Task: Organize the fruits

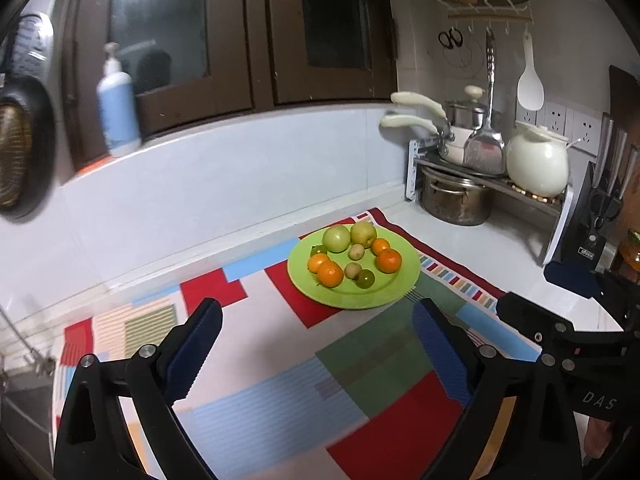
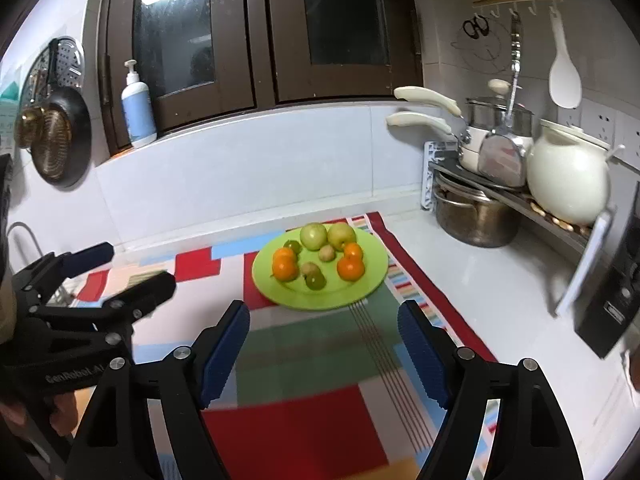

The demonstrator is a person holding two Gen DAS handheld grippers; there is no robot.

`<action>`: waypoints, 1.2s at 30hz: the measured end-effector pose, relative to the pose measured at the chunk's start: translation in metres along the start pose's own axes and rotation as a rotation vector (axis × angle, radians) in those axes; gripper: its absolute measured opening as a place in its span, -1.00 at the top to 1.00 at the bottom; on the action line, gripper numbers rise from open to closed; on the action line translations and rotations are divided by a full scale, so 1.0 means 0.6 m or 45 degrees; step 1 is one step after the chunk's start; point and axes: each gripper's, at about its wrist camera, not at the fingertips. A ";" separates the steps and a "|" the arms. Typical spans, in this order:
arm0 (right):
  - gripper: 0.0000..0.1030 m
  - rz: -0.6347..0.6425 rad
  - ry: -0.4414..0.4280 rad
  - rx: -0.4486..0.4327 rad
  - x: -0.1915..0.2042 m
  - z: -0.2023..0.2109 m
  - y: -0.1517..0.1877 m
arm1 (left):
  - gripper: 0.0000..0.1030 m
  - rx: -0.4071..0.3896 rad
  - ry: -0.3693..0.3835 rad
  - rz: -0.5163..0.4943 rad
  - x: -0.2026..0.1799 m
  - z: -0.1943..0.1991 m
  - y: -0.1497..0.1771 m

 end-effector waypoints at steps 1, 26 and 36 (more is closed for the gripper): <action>-0.56 0.001 0.001 0.000 0.001 0.008 0.004 | -0.93 -0.004 -0.005 0.005 -0.001 0.014 0.006; -0.69 0.052 -0.006 -0.046 0.021 0.230 0.088 | -1.00 -0.066 -0.082 0.039 -0.038 0.239 0.090; -0.69 0.072 -0.003 -0.059 0.018 0.256 0.094 | -1.00 -0.118 -0.117 0.038 -0.050 0.276 0.093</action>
Point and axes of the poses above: each gripper's, at about its wrist camera, not at the fingertips, and z roughly against the way its jaws point, x to its left, y to its underside, and after that the axes turned 5 degrees about -y, right-handed
